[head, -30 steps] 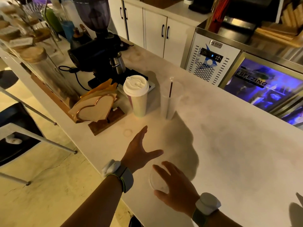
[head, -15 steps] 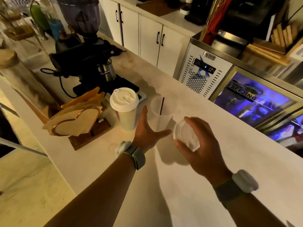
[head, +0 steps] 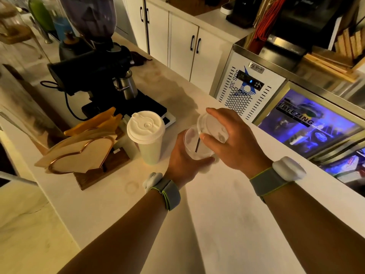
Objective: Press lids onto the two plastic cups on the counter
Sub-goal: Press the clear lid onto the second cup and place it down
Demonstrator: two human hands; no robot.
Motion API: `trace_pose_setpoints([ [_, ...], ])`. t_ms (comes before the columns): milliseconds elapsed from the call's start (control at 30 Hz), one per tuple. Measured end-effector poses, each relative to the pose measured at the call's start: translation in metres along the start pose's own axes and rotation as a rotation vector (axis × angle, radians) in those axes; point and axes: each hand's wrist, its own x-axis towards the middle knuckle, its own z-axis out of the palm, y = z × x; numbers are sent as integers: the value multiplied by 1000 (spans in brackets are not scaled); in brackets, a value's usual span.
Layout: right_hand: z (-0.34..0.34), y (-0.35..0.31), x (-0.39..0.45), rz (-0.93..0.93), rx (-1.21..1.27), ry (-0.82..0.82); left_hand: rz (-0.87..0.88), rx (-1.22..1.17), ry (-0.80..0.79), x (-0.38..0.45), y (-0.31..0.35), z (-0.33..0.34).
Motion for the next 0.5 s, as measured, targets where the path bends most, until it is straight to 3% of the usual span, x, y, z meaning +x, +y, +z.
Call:
trace_pose_setpoints([
  [233,3,-1,-26,-44,-135,-140,17,28,-96,-40,-2,-1],
  [500,19,-11,-54,-126,-305,-156,42,28,-102,-47,-3,2],
])
